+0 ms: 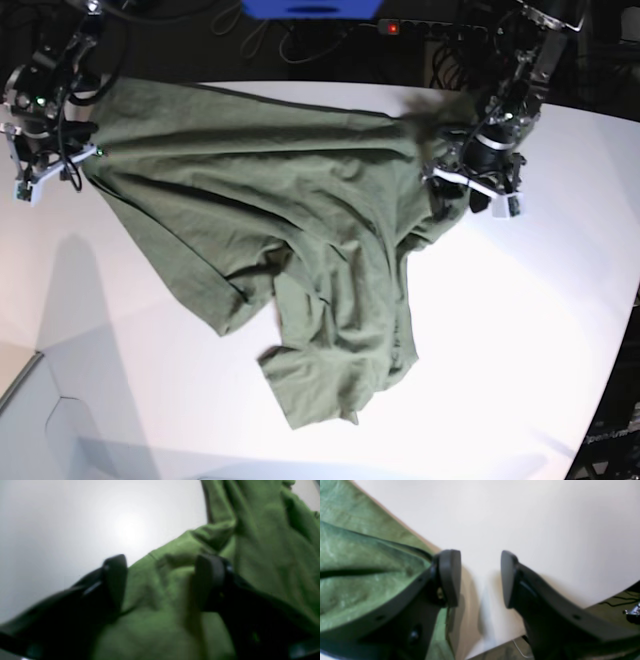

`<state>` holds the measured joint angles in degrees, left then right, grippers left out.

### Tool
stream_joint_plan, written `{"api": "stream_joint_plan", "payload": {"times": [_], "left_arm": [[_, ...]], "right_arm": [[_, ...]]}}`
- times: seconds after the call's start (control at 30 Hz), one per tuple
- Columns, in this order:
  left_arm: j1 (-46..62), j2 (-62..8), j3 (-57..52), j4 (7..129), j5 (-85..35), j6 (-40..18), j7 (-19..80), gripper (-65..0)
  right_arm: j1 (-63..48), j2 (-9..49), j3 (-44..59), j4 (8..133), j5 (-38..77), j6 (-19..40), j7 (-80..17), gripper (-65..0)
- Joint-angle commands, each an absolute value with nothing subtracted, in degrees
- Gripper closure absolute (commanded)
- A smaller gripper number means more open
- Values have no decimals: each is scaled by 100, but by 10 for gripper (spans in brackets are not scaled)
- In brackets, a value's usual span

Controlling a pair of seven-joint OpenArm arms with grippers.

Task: Layout the t-shirt on the table in an organized manner, then fold the t-shirt properly
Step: 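Pull the shirt with the left gripper and lay it flat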

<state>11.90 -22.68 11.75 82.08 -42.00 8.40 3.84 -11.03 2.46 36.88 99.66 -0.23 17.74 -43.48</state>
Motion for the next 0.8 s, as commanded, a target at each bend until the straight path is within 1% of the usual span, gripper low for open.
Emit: {"api": "stream_joint_plan", "payload": {"times": [0.0,0.07,0.1,0.13,0.2,0.27,0.37,0.57,0.67,0.77], "left_arm": [[1165,-2316,1138,8198,-4207,875,462,-282],[1165,-2290,1112,8066,-4092,901,462,-76],[1165,-2281,1103,8040,-4075,919,462,0],[1165,-2281,1103,8004,-4084,927,462,0],[1191,-2290,1103,7969,-4101,927,462,-35],[1244,-2325,971,8251,-4127,927,426,0],[1719,-2273,84,8875,-4145,927,453,-3],[2352,-1877,-1701,9877,-4092,927,453,-2],[2369,-1727,-2299,9912,-4092,901,462,-2],[2387,-1754,-2422,9701,-4092,919,462,-4]], "right_arm": [[-1059,321,3705,10062,-13,1745,-4224,-264],[-1059,330,3732,10062,-13,1745,-4224,-264],[-1059,330,3741,10062,-13,1745,-4224,-264],[-1059,338,3741,10062,-13,1745,-4224,-264],[-1059,382,3741,10062,-13,1745,-4224,-264],[-1059,426,3741,10062,-13,1745,-4224,-264],[-1059,444,3741,10062,-13,1745,-4224,-264],[-954,426,3705,10053,-13,1745,-4224,-264],[-910,418,3697,10053,-13,1745,-4242,-264],[-910,409,3477,10053,-4,1745,-4259,-264]]}}
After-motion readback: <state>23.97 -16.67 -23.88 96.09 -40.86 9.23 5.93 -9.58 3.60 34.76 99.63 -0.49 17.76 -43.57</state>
